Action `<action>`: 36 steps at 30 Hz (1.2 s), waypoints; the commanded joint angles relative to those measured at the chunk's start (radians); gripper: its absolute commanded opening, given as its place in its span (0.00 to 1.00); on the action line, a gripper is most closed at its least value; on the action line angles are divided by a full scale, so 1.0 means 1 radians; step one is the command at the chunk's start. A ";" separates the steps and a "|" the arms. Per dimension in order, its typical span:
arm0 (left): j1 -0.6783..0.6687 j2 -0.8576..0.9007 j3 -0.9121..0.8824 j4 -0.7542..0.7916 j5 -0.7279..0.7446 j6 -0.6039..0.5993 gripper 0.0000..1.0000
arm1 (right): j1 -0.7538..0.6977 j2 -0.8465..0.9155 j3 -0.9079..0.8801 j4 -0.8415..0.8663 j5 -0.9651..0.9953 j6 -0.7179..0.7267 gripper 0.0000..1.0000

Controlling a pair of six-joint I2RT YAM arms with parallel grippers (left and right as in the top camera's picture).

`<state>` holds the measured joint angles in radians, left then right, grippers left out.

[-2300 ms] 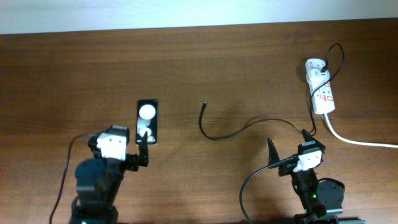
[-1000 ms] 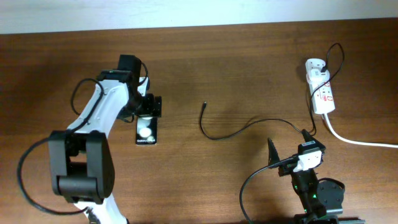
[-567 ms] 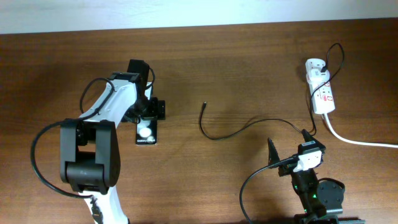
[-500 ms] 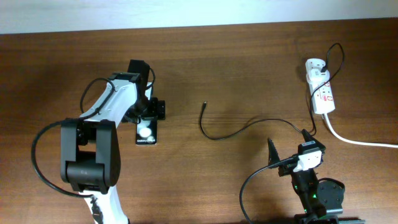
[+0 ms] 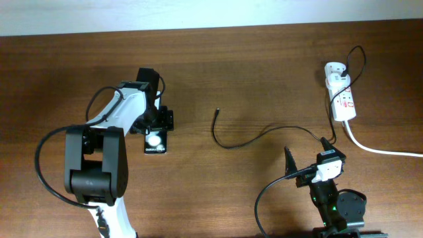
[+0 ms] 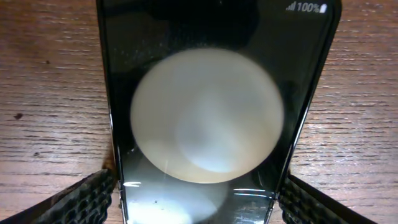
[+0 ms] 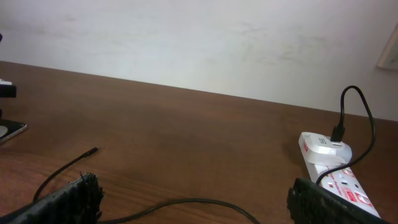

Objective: Plug charger to phone and switch on socket
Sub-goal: 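Lift the phone with the left gripper and tilt it upright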

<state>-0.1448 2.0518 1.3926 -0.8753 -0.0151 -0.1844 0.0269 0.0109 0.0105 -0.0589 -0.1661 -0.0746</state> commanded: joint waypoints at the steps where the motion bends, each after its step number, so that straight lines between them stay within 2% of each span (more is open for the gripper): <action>1: -0.012 0.015 -0.021 0.004 0.016 -0.013 0.86 | 0.006 -0.007 -0.005 -0.005 -0.013 0.011 0.99; 8: -0.012 0.016 -0.035 0.042 0.015 -0.013 0.84 | 0.006 -0.007 -0.005 -0.005 -0.013 0.011 0.99; 10: -0.011 0.016 -0.037 0.043 0.016 -0.013 0.78 | 0.006 -0.007 -0.005 -0.005 -0.013 0.011 0.99; 12: -0.012 0.016 -0.036 0.044 0.016 -0.013 0.77 | 0.006 -0.007 -0.005 -0.005 -0.013 0.011 0.99; 15: -0.012 0.016 -0.036 0.044 0.019 -0.013 0.68 | 0.006 -0.007 -0.005 -0.005 -0.013 0.011 0.99; 22: -0.011 0.015 -0.029 0.020 0.019 -0.013 0.67 | 0.006 -0.007 -0.005 -0.005 -0.013 0.011 0.99; 32: -0.011 0.014 0.086 -0.159 0.019 -0.013 0.64 | 0.006 -0.007 -0.005 -0.005 -0.013 0.011 0.99; 36: -0.011 0.014 0.101 -0.177 0.019 -0.012 0.63 | 0.006 -0.007 -0.005 -0.005 -0.013 0.011 0.99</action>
<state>-0.1505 2.0537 1.4654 -1.0374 -0.0067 -0.1848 0.0269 0.0109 0.0105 -0.0589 -0.1661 -0.0746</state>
